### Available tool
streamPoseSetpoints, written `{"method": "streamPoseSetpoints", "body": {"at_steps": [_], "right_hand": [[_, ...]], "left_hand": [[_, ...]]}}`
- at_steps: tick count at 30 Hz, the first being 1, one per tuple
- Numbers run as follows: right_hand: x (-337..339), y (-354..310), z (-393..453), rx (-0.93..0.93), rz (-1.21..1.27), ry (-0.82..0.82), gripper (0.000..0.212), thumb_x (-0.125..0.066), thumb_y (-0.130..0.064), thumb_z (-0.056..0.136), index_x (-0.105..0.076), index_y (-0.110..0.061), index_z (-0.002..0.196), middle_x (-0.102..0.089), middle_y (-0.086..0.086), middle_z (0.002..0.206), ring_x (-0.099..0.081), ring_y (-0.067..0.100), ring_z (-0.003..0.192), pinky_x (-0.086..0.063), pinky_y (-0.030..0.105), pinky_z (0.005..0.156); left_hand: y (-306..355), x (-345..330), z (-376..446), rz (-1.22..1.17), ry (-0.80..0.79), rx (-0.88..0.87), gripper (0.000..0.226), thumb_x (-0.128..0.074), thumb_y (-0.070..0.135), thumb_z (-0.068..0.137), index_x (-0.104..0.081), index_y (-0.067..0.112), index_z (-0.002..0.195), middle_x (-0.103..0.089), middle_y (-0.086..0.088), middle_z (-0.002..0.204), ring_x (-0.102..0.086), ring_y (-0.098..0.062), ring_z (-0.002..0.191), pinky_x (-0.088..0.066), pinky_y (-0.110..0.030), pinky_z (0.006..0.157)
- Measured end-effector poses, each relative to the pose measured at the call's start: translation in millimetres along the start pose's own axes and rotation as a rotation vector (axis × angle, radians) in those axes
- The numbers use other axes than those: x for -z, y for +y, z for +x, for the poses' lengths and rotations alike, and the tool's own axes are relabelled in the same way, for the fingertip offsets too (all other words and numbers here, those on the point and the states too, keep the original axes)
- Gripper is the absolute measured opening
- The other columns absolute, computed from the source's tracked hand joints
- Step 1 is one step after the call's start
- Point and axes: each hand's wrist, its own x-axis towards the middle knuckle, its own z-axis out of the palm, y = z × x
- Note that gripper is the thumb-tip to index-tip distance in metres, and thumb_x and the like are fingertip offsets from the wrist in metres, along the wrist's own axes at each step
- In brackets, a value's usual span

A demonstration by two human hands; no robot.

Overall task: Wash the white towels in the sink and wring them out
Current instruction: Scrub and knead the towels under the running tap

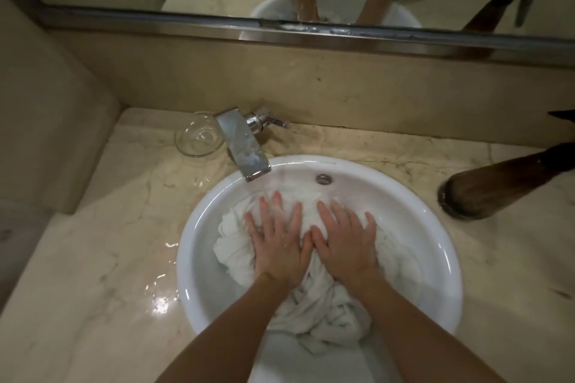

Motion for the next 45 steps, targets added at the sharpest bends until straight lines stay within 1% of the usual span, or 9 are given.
{"method": "streamPoseSetpoints", "body": {"at_steps": [3,8,15,21,26,30,37,42,45], "right_hand": [[0.5,-2.6,-9.0,-0.018,-0.029,0.001,0.061,-0.027,-0.057,0.094,-0.052,-0.030,0.142,-0.058,0.004,0.143,-0.056,0.030,0.127,-0.026,0.064,0.109],[7.9,-10.1,-39.2,-0.091,-0.060,0.016,0.066,-0.021,-0.062,0.097,-0.041,-0.030,0.150,-0.039,0.006,0.158,-0.030,0.038,0.147,-0.008,0.071,0.113],[8.7,-2.2,-72.0,-0.376,0.042,0.017,0.086,-0.010,-0.085,0.083,0.002,-0.043,0.157,0.008,0.009,0.168,0.010,0.047,0.150,-0.005,0.082,0.105],[-4.5,-5.4,-67.5,-0.448,0.019,-0.043,0.085,0.002,-0.085,0.081,-0.006,-0.046,0.156,0.005,0.013,0.167,0.001,0.048,0.149,-0.006,0.078,0.108],[-15.5,-1.7,-55.7,-0.455,0.014,-0.014,0.082,-0.017,-0.079,0.081,-0.021,-0.043,0.155,-0.021,0.017,0.160,-0.023,0.044,0.139,-0.012,0.075,0.109],[-24.4,5.4,-44.8,-0.413,0.057,0.052,0.077,-0.026,-0.074,0.081,-0.036,-0.040,0.149,-0.041,0.021,0.144,-0.034,0.042,0.124,-0.019,0.073,0.104],[6.9,24.4,-40.0,-0.308,0.026,0.083,0.078,-0.028,-0.086,0.079,-0.047,-0.040,0.139,-0.057,0.010,0.127,-0.051,0.036,0.113,-0.031,0.055,0.101],[49.3,46.0,-18.6,-0.275,0.249,-0.276,0.102,-0.043,-0.099,0.061,-0.041,-0.036,0.141,-0.056,0.005,0.132,-0.053,0.034,0.124,-0.040,0.048,0.103],[63.4,46.5,-16.7,-0.299,0.389,-0.326,0.079,-0.065,-0.083,0.065,-0.058,-0.031,0.124,-0.065,0.000,0.122,-0.057,0.030,0.118,-0.041,0.037,0.085]], "left_hand": [[-1.5,1.7,-5.7,0.013,-0.019,0.004,0.063,-0.021,0.052,0.099,-0.033,0.023,0.154,-0.011,-0.022,0.163,-0.007,-0.045,0.150,-0.001,-0.067,0.117],[-9.4,16.9,-28.1,-0.041,-0.049,-0.030,0.067,-0.016,0.057,0.099,-0.025,0.024,0.157,0.000,-0.016,0.165,0.004,-0.039,0.152,0.002,-0.059,0.120],[-27.9,34.6,-42.6,-0.034,-0.163,0.238,0.080,-0.010,0.081,0.085,0.000,0.043,0.155,0.026,-0.010,0.162,0.021,-0.046,0.147,0.007,-0.073,0.109],[-13.9,16.0,-45.0,-0.026,-0.108,0.318,0.081,-0.014,0.081,0.085,-0.004,0.043,0.156,0.016,-0.012,0.165,0.015,-0.048,0.147,-0.003,-0.075,0.108],[-16.0,-8.7,-39.5,-0.066,0.062,0.271,0.079,-0.037,0.071,0.086,-0.024,0.036,0.156,-0.001,-0.015,0.166,0.001,-0.049,0.149,-0.008,-0.072,0.110],[-17.9,-21.9,-29.5,-0.099,0.161,0.240,0.076,-0.035,0.065,0.085,-0.033,0.032,0.153,-0.008,-0.018,0.165,-0.005,-0.050,0.148,-0.008,-0.070,0.109],[-13.9,-9.9,-35.1,-0.124,0.120,0.310,0.075,-0.039,0.072,0.082,-0.029,0.042,0.151,-0.013,-0.012,0.163,-0.014,-0.045,0.146,-0.018,-0.063,0.111],[-55.9,32.6,-17.2,-0.313,0.056,0.378,0.087,-0.052,0.090,0.064,-0.037,0.041,0.134,-0.038,-0.003,0.137,-0.042,-0.030,0.127,-0.043,-0.046,0.101],[-60.7,52.3,-3.9,-0.262,-0.098,0.339,0.108,-0.061,0.092,0.053,-0.033,0.028,0.135,-0.039,-0.008,0.125,-0.048,-0.031,0.120,-0.048,-0.042,0.093]]}}
